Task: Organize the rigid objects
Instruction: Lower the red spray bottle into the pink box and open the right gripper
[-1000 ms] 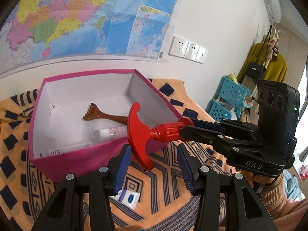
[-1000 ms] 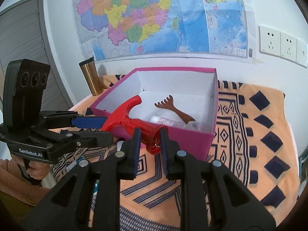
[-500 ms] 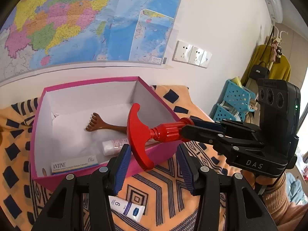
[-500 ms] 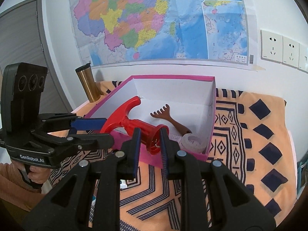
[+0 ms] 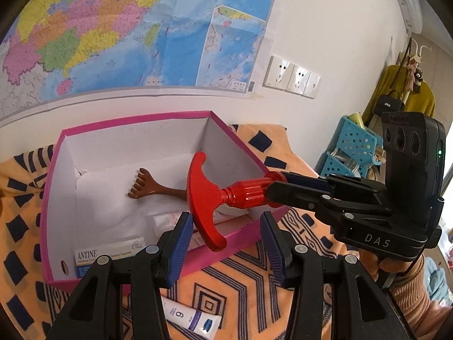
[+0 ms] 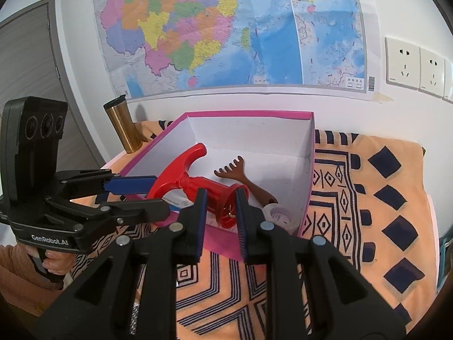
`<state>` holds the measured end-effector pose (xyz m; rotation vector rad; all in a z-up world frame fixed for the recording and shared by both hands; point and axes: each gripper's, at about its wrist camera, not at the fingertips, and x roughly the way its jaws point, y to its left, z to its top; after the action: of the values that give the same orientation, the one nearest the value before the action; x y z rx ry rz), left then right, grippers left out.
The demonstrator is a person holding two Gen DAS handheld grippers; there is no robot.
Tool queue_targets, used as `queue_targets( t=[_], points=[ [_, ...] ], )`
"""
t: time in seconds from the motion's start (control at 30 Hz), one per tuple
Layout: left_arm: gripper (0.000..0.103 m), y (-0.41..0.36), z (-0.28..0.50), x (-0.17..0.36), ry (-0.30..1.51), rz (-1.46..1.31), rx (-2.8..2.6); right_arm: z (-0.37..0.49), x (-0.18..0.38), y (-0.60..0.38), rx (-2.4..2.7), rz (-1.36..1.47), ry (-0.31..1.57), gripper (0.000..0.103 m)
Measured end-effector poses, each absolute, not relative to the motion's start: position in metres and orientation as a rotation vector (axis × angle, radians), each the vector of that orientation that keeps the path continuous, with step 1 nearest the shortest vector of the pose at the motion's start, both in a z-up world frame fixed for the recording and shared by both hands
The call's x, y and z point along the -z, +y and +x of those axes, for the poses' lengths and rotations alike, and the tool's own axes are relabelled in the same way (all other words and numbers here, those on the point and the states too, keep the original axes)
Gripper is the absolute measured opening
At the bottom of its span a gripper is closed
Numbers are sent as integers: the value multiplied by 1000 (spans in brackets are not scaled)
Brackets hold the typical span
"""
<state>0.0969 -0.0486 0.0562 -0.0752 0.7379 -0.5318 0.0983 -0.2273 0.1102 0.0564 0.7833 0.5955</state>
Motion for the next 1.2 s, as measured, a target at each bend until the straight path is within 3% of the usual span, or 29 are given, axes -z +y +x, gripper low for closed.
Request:
queue_targets(
  t=[1.2],
  points=[
    [49, -52, 143, -27, 834, -85, 489, 134, -80, -221, -576, 50, 880, 23]
  ],
)
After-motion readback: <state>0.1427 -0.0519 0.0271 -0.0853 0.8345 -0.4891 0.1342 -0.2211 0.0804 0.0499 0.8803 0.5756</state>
